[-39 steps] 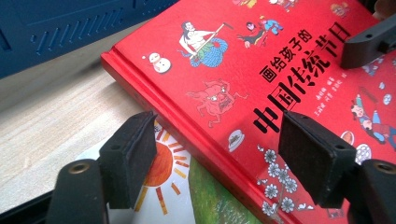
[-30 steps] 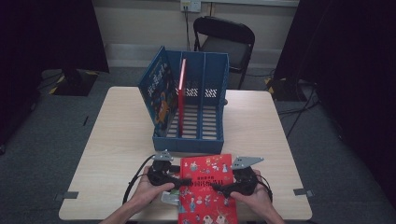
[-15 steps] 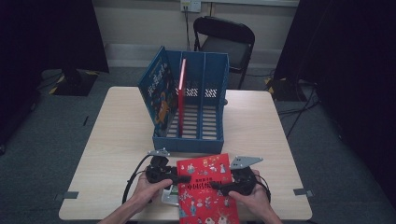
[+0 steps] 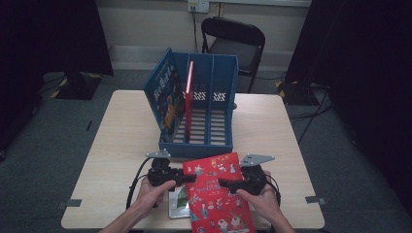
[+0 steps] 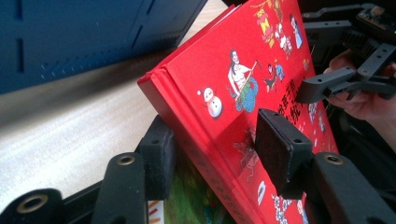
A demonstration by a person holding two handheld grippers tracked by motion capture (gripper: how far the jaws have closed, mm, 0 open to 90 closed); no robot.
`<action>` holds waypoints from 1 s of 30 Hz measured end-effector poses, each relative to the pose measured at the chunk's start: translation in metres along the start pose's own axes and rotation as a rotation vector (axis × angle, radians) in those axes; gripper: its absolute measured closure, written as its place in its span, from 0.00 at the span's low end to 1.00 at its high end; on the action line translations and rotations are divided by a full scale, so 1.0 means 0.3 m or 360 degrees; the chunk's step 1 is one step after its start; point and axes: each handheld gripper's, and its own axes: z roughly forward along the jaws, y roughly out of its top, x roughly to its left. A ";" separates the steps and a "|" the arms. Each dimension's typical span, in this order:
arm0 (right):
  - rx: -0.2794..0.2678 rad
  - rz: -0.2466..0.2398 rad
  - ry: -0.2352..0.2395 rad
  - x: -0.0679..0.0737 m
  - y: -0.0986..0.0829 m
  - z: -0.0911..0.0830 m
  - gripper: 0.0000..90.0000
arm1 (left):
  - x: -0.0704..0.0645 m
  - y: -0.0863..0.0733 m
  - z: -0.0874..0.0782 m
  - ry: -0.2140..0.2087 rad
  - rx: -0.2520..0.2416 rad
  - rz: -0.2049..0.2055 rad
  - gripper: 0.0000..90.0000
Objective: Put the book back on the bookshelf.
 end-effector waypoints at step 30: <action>-0.0268 -0.0023 -0.0086 0.038 0.134 -0.064 0.45 | -0.067 0.169 -0.125 -0.0039 -0.0244 0.0176 0.66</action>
